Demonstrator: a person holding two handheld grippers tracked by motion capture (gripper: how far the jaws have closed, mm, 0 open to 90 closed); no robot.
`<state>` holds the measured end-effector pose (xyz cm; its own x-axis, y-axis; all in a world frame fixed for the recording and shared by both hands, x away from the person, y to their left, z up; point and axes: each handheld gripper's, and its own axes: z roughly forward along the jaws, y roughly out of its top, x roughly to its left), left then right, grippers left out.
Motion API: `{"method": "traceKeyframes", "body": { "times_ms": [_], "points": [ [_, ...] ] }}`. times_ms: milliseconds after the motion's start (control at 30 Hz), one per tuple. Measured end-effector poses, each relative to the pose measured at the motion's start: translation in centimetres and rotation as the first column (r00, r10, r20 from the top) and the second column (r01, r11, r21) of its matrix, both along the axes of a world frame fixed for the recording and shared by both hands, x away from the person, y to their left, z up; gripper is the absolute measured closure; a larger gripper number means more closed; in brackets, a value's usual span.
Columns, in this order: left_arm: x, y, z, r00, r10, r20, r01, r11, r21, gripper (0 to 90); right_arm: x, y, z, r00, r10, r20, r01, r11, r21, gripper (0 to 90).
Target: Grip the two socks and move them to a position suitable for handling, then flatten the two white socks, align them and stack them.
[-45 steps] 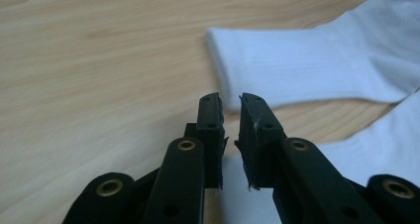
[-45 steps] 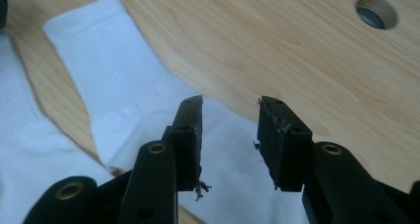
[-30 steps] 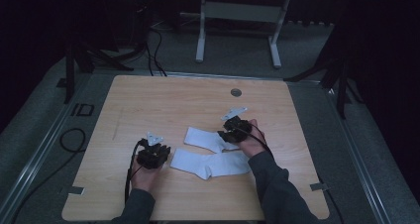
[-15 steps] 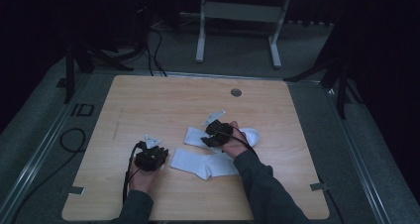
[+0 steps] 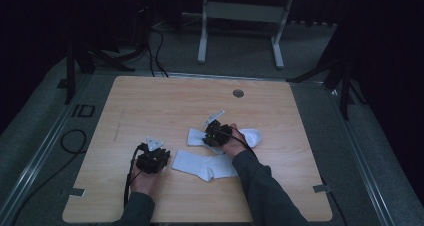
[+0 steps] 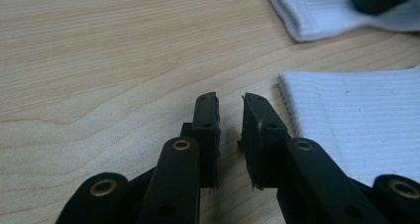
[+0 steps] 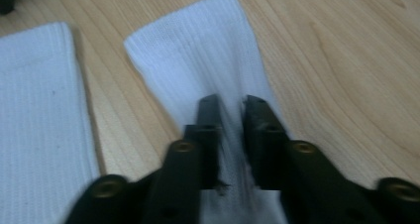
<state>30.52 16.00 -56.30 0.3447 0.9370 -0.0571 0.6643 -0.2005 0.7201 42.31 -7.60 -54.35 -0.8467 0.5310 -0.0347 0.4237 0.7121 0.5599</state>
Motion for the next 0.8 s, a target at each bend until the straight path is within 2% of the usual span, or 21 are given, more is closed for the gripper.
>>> {"method": "traceKeyframes", "body": {
  "times_ms": [333, 700, 800],
  "points": [
    [0.09, -0.12, -0.08, 0.9999, 0.008, 0.007, -0.008, 1.0, -0.003, 78.5, -0.31, 0.35, 0.06, 0.9988, 0.008, 0.047, -0.006, 0.9991, -0.042, 83.8],
    [0.08, -0.21, -0.09, 0.9999, 0.008, 0.01, -0.009, 1.0, 0.004, 78.5, -0.46, 0.26, 0.0, 0.9986, -0.004, 0.052, 0.006, 0.9995, -0.031, 84.0],
    [0.09, -0.2, -0.09, 0.9999, 0.007, 0.01, -0.007, 1.0, 0.003, 78.4, -0.37, -0.08, 0.56, 0.9981, -0.01, 0.061, 0.011, 0.9997, -0.019, 84.3]
  ]
}}
